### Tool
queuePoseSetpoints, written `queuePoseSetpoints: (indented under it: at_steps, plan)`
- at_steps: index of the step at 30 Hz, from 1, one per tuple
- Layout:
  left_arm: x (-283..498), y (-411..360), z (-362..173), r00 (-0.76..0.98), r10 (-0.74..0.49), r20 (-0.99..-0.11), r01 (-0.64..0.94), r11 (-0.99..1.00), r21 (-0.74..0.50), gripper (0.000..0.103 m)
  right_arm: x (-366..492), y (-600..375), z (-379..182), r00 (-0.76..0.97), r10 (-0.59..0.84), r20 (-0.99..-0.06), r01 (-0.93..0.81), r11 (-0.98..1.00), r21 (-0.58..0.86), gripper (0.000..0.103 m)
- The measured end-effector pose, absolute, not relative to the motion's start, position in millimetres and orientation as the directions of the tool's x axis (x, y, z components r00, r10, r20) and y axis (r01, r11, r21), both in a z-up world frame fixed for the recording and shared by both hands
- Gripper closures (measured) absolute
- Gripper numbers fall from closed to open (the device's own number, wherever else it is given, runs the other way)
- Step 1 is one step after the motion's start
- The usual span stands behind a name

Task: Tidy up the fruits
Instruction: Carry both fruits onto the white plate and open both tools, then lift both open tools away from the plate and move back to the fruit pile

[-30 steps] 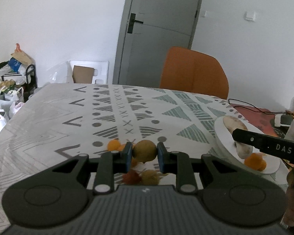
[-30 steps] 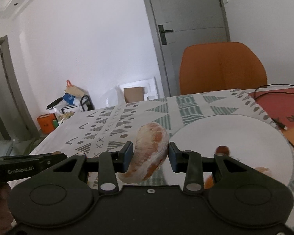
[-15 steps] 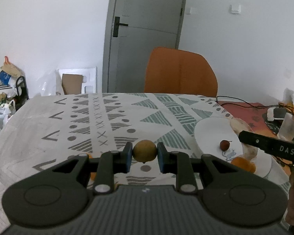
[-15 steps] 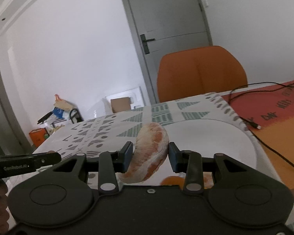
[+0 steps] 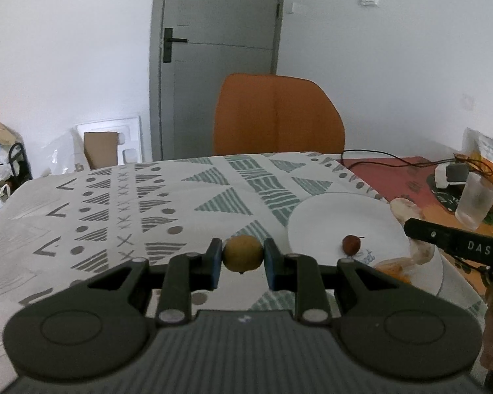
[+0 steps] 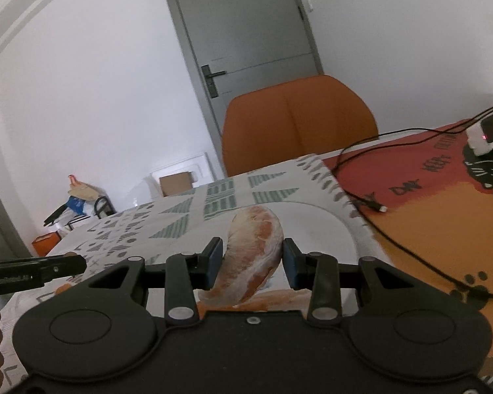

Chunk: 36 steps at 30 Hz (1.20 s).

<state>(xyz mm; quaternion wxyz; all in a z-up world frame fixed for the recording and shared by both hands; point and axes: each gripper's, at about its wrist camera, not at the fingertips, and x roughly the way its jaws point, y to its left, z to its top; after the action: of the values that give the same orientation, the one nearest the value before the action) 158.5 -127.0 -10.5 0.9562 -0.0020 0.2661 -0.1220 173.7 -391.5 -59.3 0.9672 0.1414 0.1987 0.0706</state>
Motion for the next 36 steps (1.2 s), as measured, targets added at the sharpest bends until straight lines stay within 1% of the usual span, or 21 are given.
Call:
queuePoseSetpoints:
  at_steps: [13, 15, 19, 22, 26, 27, 30, 31, 32, 33, 35, 36]
  plan:
    - [176, -164, -21, 0.8, -0.279, -0.531, 0.293, 0.954, -0.06, 0.078, 185, -414, -67, 0.913, 0.145, -0.381, -0.031, 0.957, 0.289, 0.065]
    - [179, -169, -21, 0.798, -0.285, -0.531, 0.301, 0.952, -0.059, 0.078, 186, -416, -67, 0.912, 0.146, -0.383, -0.028, 0.955, 0.296, 0.059]
    - [183, -177, -20, 0.794, -0.298, -0.53, 0.314, 0.947, -0.063, 0.078, 181, -417, -65, 0.916, 0.146, -0.373, -0.03, 0.954, 0.3, 0.056]
    - [185, -184, -20, 0.792, -0.305, -0.529, 0.325, 0.944, -0.058, 0.078, 177, -418, -64, 0.918, 0.136, -0.373, -0.02, 0.954, 0.298, 0.051]
    - [186, -191, -19, 0.787, -0.315, -0.531, 0.337, 0.94, -0.057, 0.078, 169, -419, -64, 0.919, 0.126, -0.374, -0.007, 0.953, 0.304, 0.034]
    - [185, -191, -18, 0.789, -0.312, -0.529, 0.334, 0.941, -0.057, 0.076, 169, -418, -64, 0.918, 0.123, -0.376, -0.003, 0.953, 0.303, 0.03]
    - [184, -187, -16, 0.788, -0.32, -0.526, 0.331, 0.941, -0.075, 0.074, 167, -415, -65, 0.914, 0.107, -0.391, 0.016, 0.955, 0.297, 0.023]
    - [184, -185, -16, 0.786, -0.318, -0.53, 0.327, 0.942, -0.08, 0.073, 167, -414, -65, 0.914, 0.105, -0.393, 0.018, 0.955, 0.298, 0.02]
    - [184, -183, -16, 0.786, -0.31, -0.535, 0.318, 0.945, -0.081, 0.071, 165, -413, -64, 0.914, 0.106, -0.392, 0.02, 0.953, 0.303, 0.016]
    - [184, -180, -15, 0.787, -0.3, -0.539, 0.307, 0.948, -0.081, 0.067, 165, -413, -64, 0.914, 0.105, -0.392, 0.023, 0.951, 0.309, 0.011]
    - [182, -172, -14, 0.795, -0.289, -0.534, 0.289, 0.953, -0.086, 0.059, 163, -411, -63, 0.915, 0.105, -0.39, 0.026, 0.948, 0.316, 0.007]
    - [181, -169, -13, 0.799, -0.28, -0.532, 0.278, 0.957, -0.087, 0.052, 163, -410, -63, 0.916, 0.107, -0.387, 0.023, 0.948, 0.317, 0.006]
